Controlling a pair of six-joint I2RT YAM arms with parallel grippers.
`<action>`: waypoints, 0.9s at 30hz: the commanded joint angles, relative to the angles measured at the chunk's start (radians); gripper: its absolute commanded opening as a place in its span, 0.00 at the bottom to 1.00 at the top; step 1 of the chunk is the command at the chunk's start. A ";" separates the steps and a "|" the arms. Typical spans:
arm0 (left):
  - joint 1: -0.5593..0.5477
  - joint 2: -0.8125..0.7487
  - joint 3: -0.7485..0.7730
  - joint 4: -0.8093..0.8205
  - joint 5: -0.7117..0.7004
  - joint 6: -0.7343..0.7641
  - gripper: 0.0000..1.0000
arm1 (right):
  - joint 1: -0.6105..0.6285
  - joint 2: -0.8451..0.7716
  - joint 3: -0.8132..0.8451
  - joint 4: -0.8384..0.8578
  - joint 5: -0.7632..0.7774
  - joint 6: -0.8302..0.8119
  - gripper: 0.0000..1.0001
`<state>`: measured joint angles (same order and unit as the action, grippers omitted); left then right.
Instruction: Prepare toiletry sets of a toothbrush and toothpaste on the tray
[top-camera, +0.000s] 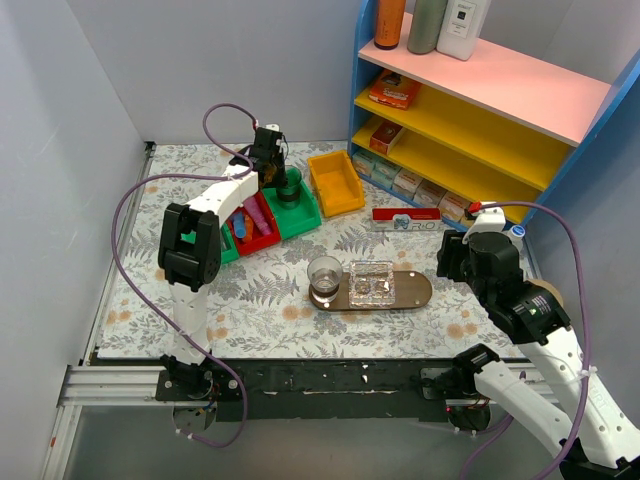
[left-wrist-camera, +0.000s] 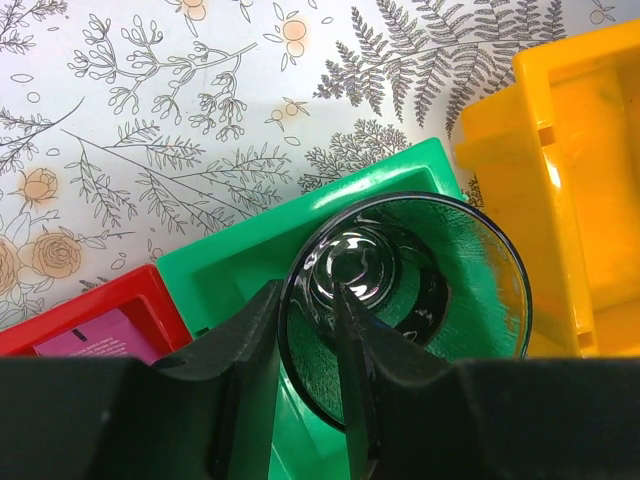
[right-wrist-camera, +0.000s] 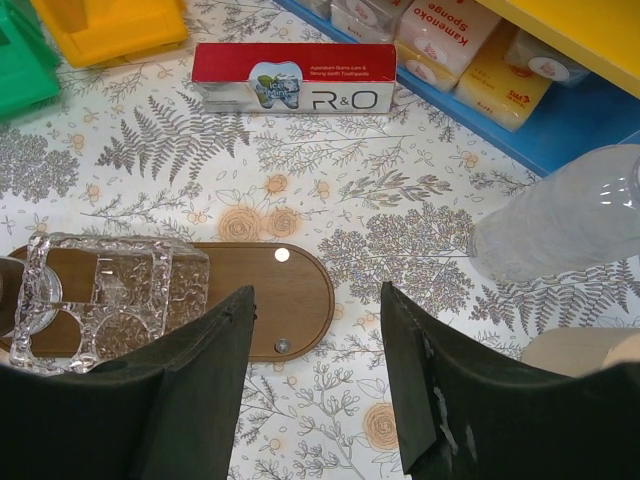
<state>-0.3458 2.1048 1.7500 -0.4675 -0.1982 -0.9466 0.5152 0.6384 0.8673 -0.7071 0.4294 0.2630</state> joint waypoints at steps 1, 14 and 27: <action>-0.004 -0.026 0.026 -0.013 -0.004 -0.007 0.24 | -0.003 -0.011 -0.010 0.028 -0.003 0.015 0.61; -0.005 -0.060 0.025 -0.010 0.000 -0.020 0.00 | -0.003 -0.006 -0.008 0.028 0.000 0.021 0.61; -0.007 -0.111 0.019 0.021 0.028 -0.037 0.00 | -0.003 -0.019 -0.004 0.021 0.020 0.028 0.61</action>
<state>-0.3473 2.0968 1.7569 -0.4709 -0.1902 -0.9768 0.5152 0.6346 0.8673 -0.7071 0.4240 0.2844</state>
